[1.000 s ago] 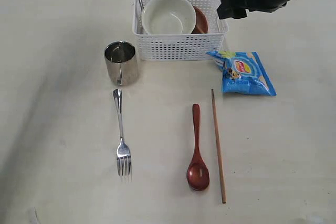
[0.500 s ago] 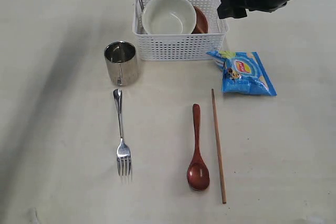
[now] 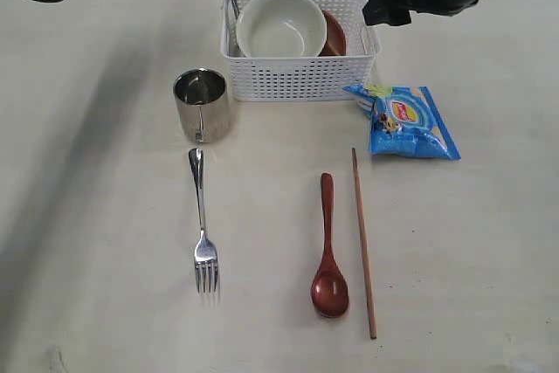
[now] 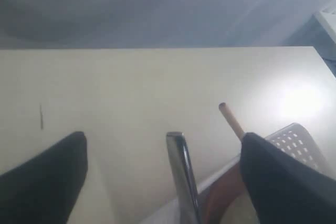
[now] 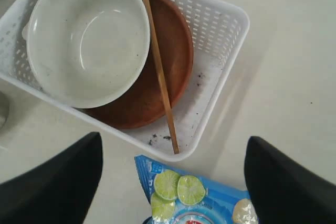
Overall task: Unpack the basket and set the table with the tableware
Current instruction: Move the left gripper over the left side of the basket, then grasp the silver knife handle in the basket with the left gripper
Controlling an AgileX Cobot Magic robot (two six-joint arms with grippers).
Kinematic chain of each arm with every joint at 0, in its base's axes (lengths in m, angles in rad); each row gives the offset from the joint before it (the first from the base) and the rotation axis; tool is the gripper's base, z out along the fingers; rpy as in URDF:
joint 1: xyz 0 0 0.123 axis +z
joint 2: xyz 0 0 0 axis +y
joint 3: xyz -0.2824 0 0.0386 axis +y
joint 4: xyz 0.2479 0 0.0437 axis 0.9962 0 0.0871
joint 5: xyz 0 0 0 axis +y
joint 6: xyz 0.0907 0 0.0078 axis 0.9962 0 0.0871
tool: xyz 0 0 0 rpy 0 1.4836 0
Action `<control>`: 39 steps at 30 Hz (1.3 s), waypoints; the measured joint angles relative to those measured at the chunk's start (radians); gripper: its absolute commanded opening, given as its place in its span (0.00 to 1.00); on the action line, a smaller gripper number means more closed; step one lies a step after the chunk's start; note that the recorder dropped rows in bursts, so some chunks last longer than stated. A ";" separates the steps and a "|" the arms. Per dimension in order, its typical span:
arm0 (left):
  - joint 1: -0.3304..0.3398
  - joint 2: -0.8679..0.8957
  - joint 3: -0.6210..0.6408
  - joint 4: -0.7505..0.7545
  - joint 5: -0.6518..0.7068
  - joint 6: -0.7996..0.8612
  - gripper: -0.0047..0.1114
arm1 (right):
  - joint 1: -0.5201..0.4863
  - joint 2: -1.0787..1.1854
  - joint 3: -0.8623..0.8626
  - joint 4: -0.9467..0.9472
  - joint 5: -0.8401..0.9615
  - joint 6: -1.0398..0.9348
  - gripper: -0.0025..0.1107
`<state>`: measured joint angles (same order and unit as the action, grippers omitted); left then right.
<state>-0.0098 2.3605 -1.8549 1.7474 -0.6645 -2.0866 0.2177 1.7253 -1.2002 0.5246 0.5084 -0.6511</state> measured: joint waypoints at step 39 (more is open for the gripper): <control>-0.061 0.036 -0.012 -0.027 0.089 -0.009 0.04 | 0.000 0.000 0.000 0.006 -0.015 0.000 0.65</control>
<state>-0.0711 2.3965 -1.8673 1.7203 -0.5759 -2.0960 0.2177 1.7253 -1.2002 0.5301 0.4938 -0.6511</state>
